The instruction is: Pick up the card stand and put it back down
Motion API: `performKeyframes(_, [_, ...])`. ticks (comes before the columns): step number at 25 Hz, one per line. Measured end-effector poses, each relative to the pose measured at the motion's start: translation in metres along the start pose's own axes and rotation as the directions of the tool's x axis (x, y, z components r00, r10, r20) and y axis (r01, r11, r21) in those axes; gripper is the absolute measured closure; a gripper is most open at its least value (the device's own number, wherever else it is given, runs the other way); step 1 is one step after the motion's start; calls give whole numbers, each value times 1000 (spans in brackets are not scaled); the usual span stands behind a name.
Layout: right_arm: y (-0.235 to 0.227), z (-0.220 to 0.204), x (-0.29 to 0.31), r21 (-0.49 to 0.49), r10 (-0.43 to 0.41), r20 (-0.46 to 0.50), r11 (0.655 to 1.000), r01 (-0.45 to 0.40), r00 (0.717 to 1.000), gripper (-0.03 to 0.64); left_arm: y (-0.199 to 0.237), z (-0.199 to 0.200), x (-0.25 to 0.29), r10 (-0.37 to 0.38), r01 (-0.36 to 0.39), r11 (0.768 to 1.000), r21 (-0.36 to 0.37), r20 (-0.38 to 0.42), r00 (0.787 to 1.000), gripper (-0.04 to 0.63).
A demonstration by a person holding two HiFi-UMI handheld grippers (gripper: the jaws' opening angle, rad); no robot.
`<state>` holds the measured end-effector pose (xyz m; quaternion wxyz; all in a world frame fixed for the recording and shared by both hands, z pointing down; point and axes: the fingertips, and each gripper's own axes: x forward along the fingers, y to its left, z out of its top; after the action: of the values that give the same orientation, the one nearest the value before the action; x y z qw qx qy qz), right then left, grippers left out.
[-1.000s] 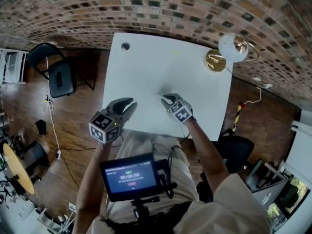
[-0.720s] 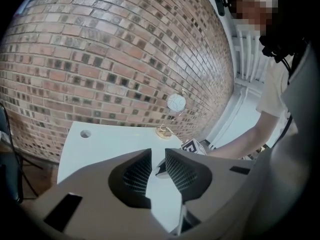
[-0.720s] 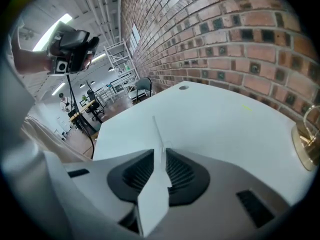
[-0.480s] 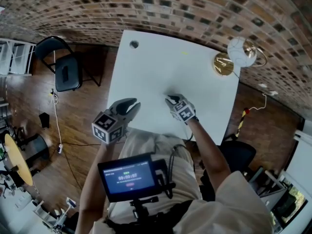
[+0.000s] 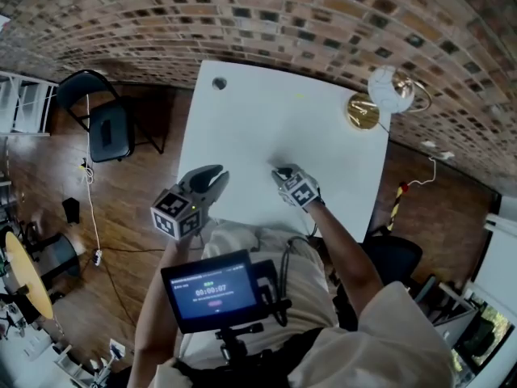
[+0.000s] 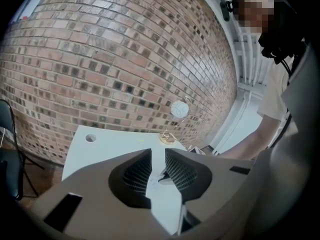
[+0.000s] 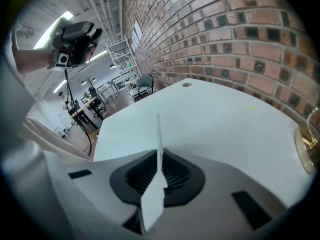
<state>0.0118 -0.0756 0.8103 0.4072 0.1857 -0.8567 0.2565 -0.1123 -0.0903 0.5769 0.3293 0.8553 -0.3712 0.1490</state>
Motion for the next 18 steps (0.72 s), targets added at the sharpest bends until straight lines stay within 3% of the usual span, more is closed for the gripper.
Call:
performKeyframes(14, [4, 30, -47, 74, -69, 159, 996, 58, 985, 584, 8, 17, -25, -23, 25, 998, 56, -20, 1000, 511])
performKeyframes(18, [2, 55, -84, 65, -79, 220, 996, 66, 972, 584, 0, 34, -29, -39, 35, 994, 102, 34, 999, 511])
